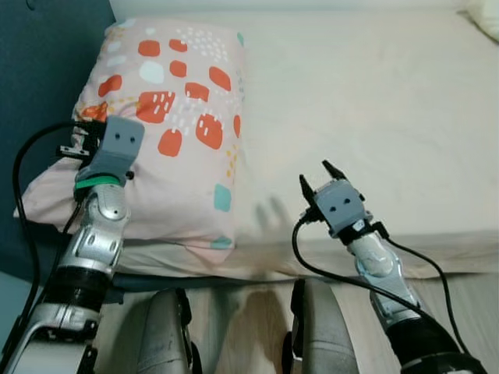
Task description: Clean up the room
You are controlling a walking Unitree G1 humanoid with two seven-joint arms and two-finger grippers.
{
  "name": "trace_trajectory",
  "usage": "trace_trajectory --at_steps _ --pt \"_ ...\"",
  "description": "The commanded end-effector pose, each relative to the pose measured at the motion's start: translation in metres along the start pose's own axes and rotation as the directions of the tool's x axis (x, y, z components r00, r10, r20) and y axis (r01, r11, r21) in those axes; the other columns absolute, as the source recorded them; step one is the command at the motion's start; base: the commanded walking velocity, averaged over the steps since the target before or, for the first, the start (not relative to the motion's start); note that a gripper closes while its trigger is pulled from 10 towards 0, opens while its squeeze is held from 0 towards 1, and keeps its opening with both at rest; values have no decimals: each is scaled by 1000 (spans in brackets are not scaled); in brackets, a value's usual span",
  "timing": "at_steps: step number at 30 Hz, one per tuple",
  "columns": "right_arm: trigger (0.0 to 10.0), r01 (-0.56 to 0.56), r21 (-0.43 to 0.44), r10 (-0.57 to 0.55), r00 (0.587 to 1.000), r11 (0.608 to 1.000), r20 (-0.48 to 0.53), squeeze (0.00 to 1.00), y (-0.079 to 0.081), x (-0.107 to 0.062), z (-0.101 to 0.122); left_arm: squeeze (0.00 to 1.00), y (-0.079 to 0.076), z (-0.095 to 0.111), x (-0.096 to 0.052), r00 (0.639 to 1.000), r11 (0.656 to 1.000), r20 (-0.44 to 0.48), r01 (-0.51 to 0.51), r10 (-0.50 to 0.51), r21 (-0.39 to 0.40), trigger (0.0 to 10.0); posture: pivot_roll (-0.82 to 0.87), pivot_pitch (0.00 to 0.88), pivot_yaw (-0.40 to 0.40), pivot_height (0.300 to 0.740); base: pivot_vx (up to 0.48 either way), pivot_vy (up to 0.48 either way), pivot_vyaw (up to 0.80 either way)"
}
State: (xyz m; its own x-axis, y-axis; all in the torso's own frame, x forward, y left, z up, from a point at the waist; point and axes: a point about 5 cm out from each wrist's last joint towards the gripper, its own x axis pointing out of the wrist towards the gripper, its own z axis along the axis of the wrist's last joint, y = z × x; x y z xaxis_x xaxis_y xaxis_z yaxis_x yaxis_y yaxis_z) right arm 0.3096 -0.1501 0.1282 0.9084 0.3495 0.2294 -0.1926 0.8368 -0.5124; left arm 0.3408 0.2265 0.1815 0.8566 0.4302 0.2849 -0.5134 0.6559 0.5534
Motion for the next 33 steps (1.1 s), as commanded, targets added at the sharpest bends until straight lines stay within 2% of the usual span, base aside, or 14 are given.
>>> trace_trajectory --at_steps 1,6,13,15,17,19,20,22,25,29,30,31,32,33 --pt "10000 -16 15 16 1000 1000 -13 0 5 -1 -3 0 10 -3 4 999 999 9 -42 42 33 10000 -10 86 37 579 0 0 0" --pt "10000 -19 17 19 1000 1000 -10 0 6 0 -3 0 11 -10 10 999 997 -16 -50 51 65 10000 -22 78 42 579 0 0 0" --pt "10000 -6 11 6 1000 1000 -14 0 2 -4 -4 0 11 -22 -4 995 994 -81 -53 61 93 10000 -40 80 46 579 0 0 0" --pt "10000 -6 11 6 1000 1000 -16 0 2 -5 -5 0 6 -25 -6 994 996 -104 -6 16 93 10000 -32 81 41 579 0 0 0" --pt "10000 -9 13 10 1000 1000 -20 0 2 -5 -6 0 -15 -34 -13 968 985 -197 167 -157 33 10000 -28 82 38 579 0 0 0" --pt "10000 -14 14 14 1000 1000 -18 0 4 -3 -5 0 -29 -32 -18 948 969 -200 245 -246 -27 10000 -28 82 37 579 0 0 0" --pt "10000 -14 15 14 1000 1000 -14 0 4 -1 -4 1000 -32 -27 -17 953 969 -177 245 -245 -25 10000 -29 81 37 579 0 0 0" --pt "10000 -14 16 14 1000 1000 -11 0 4 0 -3 1000 -34 -24 -17 959 972 -155 236 -236 -20 10000 -29 81 37 579 0 0 0" --pt "10000 -13 19 13 1000 1000 -4 0 5 1 -2 1000 -26 -9 -9 994 995 -54 99 -98 27 10000 -35 81 37 579 0 0 0" --pt "10000 -15 19 15 1000 1000 -5 0 5 -1 -2 1000 -13 2 -7 1000 999 22 -15 14 37 10000 -34 85 39 579 0 0 0" --pt "10000 -14 19 14 1000 1000 -7 0 5 -2 -3 122 -8 6 -8 998 998 52 -45 43 32 10000 -34 85 40 579 0 0 0" --pt "10000 -14 19 14 1000 1000 -7 0 5 -2 -3 122 -8 6 -8 998 998 52 -45 43 32 10000 -34 85 40 579 0 0 0" --pt "10000 -13 19 14 1000 1000 -10 0 4 -3 -4 0 -3 10 -8 995 997 80 -68 66 24 10000 -31 86 40 579 0 0 0" --pt "10000 -13 20 13 1000 1000 -12 0 4 -4 -4 0 5 14 -8 989 994 109 -103 100 22 10000 -28 87 40 579 0 0 0"
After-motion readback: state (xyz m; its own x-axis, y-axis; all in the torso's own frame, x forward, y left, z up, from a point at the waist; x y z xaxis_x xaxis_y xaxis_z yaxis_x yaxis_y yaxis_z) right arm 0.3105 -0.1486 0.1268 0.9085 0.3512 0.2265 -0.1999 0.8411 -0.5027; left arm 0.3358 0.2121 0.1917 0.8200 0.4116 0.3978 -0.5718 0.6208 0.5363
